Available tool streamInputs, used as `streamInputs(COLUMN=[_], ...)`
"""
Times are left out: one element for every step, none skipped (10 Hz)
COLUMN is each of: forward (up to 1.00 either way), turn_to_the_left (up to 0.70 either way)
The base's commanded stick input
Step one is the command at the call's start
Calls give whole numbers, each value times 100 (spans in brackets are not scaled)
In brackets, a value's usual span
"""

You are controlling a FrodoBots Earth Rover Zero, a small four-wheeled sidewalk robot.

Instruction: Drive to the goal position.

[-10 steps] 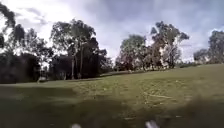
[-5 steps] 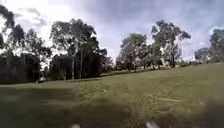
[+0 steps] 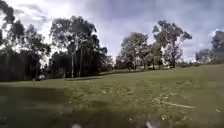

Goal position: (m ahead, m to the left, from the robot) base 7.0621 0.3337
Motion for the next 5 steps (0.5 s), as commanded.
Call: streamInputs(forward=[70,70,70,70,70], turn_to_the_left=[-3,-3,-4,-5,-25])
